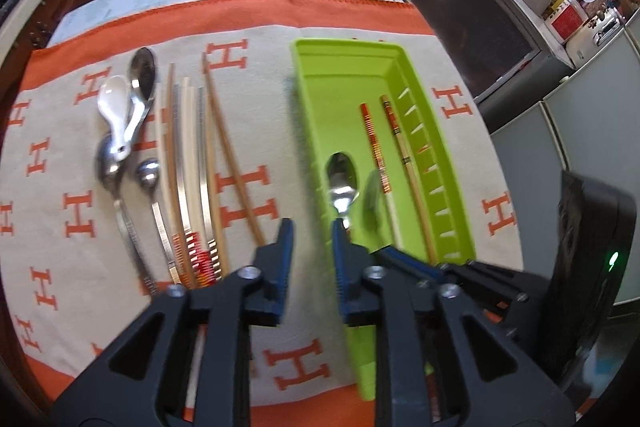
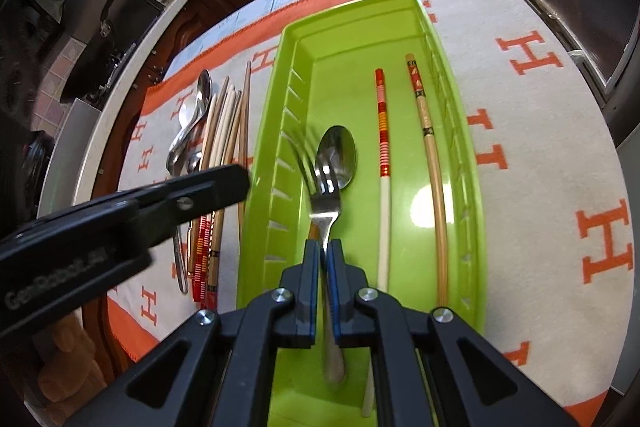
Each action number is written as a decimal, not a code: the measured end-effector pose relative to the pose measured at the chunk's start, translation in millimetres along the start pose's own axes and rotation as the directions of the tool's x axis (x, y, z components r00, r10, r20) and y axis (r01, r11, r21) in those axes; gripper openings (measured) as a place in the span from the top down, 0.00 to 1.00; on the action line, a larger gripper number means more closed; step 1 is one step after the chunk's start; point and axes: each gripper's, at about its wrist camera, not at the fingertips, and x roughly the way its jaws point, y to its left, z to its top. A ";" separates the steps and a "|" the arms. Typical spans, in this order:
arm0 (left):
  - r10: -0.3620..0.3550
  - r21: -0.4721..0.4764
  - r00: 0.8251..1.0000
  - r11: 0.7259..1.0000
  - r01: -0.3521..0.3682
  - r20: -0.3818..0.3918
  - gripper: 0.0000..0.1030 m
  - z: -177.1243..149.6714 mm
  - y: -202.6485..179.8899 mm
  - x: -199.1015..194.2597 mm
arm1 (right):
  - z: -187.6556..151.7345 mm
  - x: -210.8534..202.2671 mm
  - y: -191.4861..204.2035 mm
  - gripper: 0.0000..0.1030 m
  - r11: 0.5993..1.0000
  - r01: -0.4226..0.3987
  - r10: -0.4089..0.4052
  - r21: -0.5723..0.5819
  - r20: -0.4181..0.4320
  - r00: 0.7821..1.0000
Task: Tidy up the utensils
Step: 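Lower the spoon into the green tray with the left gripper while the right gripper places the fork, then return both grippers to the pile and grasp a wooden chopstick with the right gripper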
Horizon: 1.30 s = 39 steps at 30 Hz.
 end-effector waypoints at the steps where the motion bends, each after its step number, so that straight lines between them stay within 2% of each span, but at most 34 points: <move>1: 0.010 0.000 1.000 1.000 -0.010 0.004 0.72 -3.5 4.6 -2.9 | -0.6 -0.8 0.9 0.95 1.000 0.005 -0.005 -0.003 0.000 1.000; 4: 0.042 -0.009 0.999 0.999 -0.042 0.006 0.70 -15.2 20.0 -9.8 | -2.7 -4.0 5.7 0.95 1.000 0.018 -0.018 -0.016 0.005 1.000; 18: 0.107 -0.125 0.994 0.986 -0.110 -0.026 0.70 -62.0 92.8 -22.0 | -16.8 -13.5 38.4 0.95 0.996 0.039 -0.038 -0.084 0.004 0.999; 22: 0.109 -0.142 0.994 0.984 -0.111 -0.022 0.70 -68.6 104.5 -23.9 | -17.5 -15.5 46.3 0.95 0.992 0.081 -0.079 -0.096 0.019 0.997; 30: 0.116 -0.161 0.993 0.981 -0.112 0.015 0.70 -74.2 123.2 -33.3 | -17.7 -20.8 58.9 0.95 0.989 0.098 -0.095 -0.108 0.036 0.995; 39: 0.107 -0.193 0.994 0.976 -0.099 0.030 0.70 -75.0 150.4 -36.1 | -8.2 -10.7 77.6 0.95 0.991 0.066 -0.067 -0.117 -0.003 0.998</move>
